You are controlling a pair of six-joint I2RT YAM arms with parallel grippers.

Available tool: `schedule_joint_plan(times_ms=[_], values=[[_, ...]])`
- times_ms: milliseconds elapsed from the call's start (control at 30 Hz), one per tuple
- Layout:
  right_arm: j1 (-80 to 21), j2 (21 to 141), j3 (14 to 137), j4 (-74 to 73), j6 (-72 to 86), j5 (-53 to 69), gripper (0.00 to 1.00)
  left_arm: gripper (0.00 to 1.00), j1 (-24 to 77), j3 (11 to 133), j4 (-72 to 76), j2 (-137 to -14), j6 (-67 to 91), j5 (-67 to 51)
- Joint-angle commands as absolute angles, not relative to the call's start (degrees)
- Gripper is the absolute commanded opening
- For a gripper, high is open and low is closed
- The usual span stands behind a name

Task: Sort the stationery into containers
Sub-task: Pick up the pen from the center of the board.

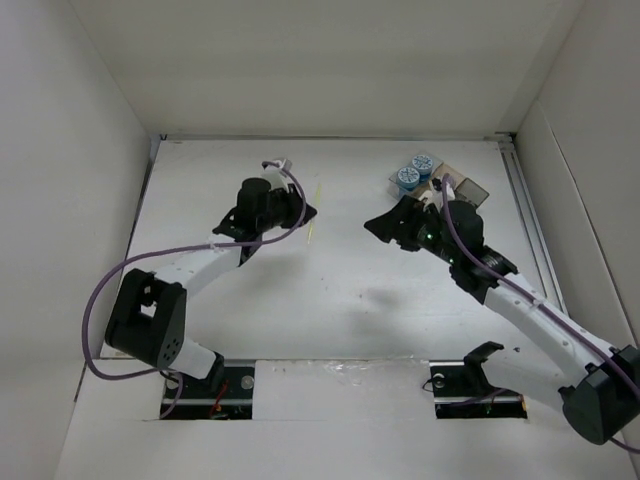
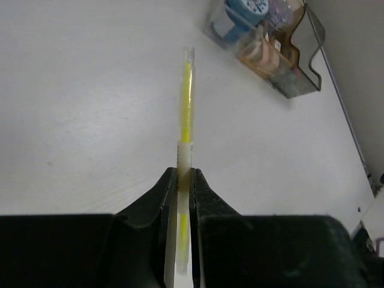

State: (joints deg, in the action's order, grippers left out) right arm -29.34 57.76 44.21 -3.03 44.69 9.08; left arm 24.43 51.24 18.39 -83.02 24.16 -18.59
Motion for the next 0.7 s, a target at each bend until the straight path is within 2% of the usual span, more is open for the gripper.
schedule_joint_plan(times_ms=[0,167,400,533,667], values=[[-30.32,59.5,45.97,3.24,42.98,13.44,0.84,0.0,27.67,46.06,32.32,-82.53,30.32,-27.16],[-31.37,63.19,48.51,3.78,41.75,15.91,0.85,0.0,30.67,42.63,42.17,-83.67,33.65,-32.51],[-32.61,67.67,48.52,3.78,42.36,8.0,0.83,0.0,30.67,37.09,61.5,-86.04,42.79,-40.42],[-33.22,71.09,49.91,3.78,42.36,8.0,0.73,0.0,30.67,35.78,69.16,-89.55,46.14,-44.64],[-34.28,72.33,51.94,3.78,42.36,6.33,0.59,0.0,30.67,35.77,71.71,-91.84,46.93,-46.23]])
